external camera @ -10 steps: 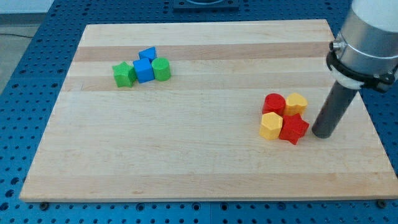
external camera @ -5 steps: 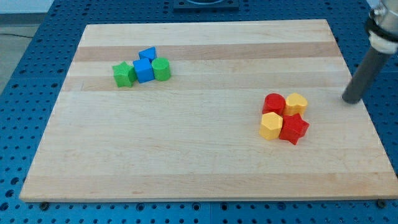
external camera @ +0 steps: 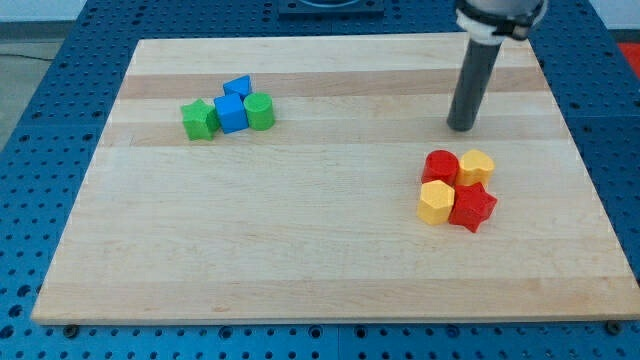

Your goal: Make a diagonal line with the blue triangle green circle and blue cube

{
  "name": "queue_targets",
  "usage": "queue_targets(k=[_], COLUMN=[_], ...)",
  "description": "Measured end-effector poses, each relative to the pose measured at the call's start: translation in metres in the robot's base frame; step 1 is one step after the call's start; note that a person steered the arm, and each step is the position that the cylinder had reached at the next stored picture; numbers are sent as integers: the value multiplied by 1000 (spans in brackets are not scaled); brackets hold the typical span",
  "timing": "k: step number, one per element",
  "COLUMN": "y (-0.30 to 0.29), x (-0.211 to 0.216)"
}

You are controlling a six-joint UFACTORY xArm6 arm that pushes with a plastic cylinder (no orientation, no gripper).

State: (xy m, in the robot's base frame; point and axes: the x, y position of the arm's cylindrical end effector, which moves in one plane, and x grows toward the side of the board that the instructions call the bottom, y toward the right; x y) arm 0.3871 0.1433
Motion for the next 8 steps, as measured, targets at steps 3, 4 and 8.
queue_targets(k=[3,4,8], y=[-302,-338,-343], x=[-118,-87,18])
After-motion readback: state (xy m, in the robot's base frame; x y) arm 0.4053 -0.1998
